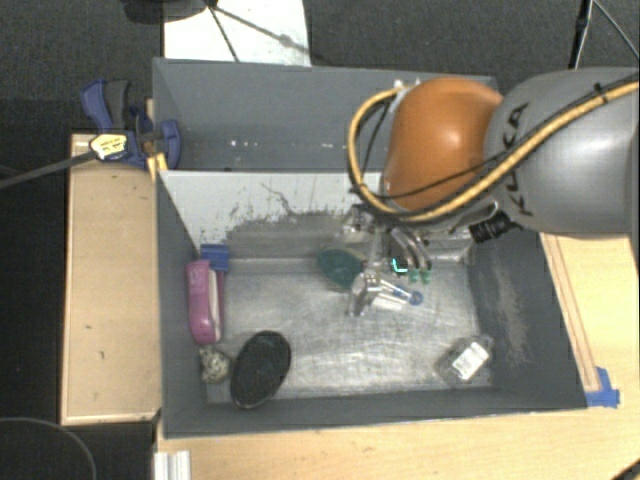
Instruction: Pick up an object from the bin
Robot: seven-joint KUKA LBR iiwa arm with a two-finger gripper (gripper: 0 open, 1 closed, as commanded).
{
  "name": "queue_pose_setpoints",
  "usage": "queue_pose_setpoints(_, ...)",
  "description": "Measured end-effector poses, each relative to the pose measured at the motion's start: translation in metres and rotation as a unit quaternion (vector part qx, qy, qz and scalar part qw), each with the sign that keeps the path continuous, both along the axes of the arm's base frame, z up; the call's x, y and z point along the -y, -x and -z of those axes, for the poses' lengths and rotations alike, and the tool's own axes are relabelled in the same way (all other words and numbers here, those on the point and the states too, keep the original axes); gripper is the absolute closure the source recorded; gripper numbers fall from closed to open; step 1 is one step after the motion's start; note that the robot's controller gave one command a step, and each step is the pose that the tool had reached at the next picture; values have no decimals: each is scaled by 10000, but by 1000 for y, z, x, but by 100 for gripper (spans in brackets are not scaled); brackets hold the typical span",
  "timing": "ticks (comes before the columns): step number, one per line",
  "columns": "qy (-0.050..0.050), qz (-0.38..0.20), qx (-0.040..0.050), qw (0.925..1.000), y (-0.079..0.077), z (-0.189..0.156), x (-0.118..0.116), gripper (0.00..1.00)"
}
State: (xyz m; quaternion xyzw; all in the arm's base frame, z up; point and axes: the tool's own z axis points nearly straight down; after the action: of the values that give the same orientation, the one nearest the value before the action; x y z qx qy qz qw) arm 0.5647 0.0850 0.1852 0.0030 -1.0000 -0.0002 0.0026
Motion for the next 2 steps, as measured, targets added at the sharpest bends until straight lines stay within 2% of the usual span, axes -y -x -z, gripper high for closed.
queue_pose_setpoints(1, -25, 311, 174, 9994, -7, 89, 40, 0)
queue_pose_setpoints(2, -33, 344, 243, 9991, -11, 87, 41, 100)
